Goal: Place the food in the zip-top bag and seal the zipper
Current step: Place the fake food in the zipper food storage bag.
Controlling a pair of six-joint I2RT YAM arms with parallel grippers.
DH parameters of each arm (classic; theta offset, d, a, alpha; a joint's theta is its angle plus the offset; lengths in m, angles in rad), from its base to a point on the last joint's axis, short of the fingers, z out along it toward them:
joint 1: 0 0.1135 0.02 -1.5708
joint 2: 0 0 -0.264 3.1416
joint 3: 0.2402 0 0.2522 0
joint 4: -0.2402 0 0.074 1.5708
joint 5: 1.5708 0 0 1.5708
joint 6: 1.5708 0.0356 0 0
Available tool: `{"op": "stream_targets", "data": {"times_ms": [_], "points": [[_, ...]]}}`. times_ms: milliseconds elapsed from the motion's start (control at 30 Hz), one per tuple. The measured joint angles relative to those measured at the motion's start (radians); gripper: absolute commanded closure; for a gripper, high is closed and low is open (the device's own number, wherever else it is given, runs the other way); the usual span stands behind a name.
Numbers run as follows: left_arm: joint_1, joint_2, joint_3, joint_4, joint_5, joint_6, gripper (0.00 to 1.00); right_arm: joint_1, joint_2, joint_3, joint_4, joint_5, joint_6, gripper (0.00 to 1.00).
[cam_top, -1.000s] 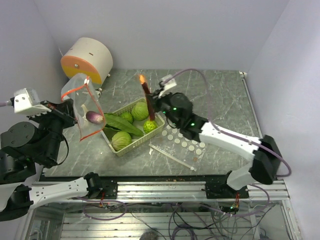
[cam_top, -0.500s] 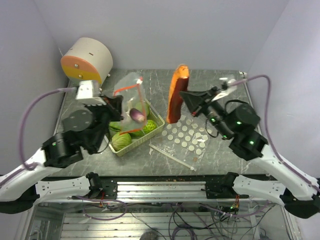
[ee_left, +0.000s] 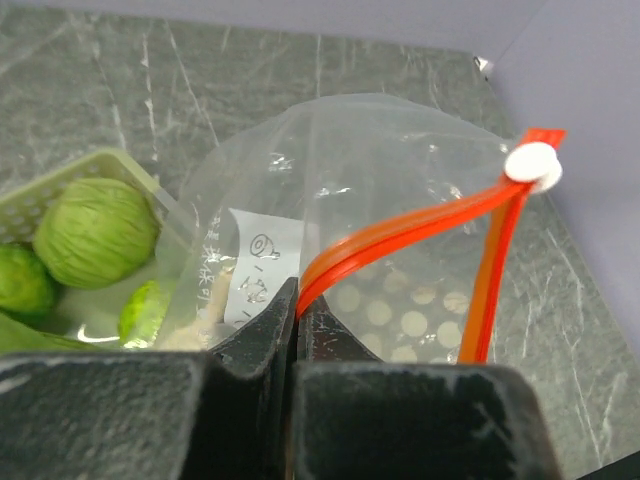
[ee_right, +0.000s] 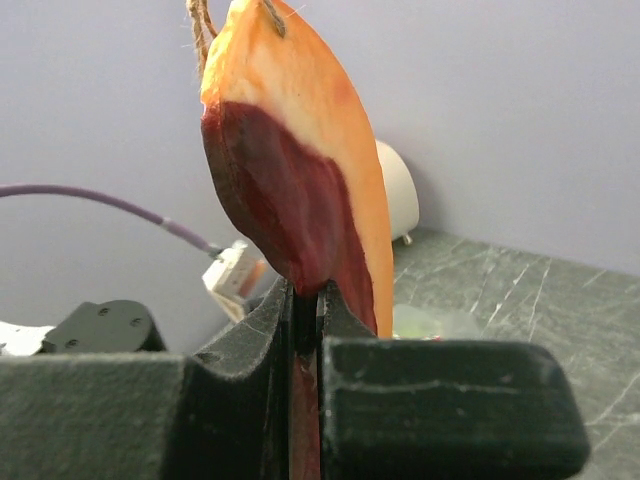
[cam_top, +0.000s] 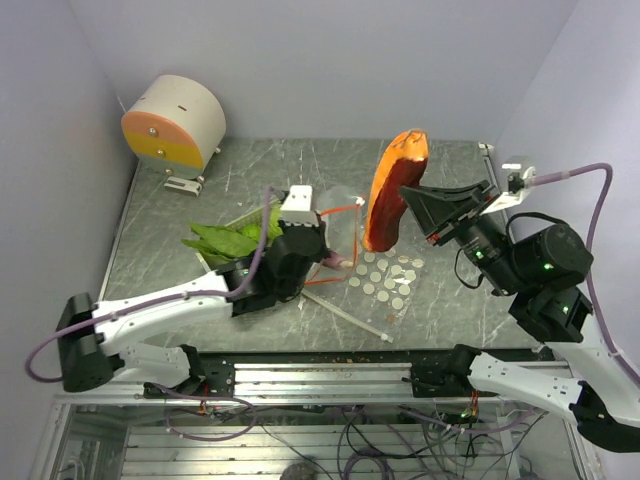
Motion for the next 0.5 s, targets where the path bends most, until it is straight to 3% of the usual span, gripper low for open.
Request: {"op": "stream_targets", "data": {"times_ms": [267, 500], "points": [[0.000, 0.182, 0.046, 0.055, 0.057, -0.055, 0.93, 0.000, -0.029, -0.181, 0.065, 0.002, 0.005, 1.00], [0.000, 0.142, 0.071, 0.057, 0.071, -0.071, 0.93, 0.000, -0.041, -0.391, 0.239, 0.058, 0.010, 1.00]]}}
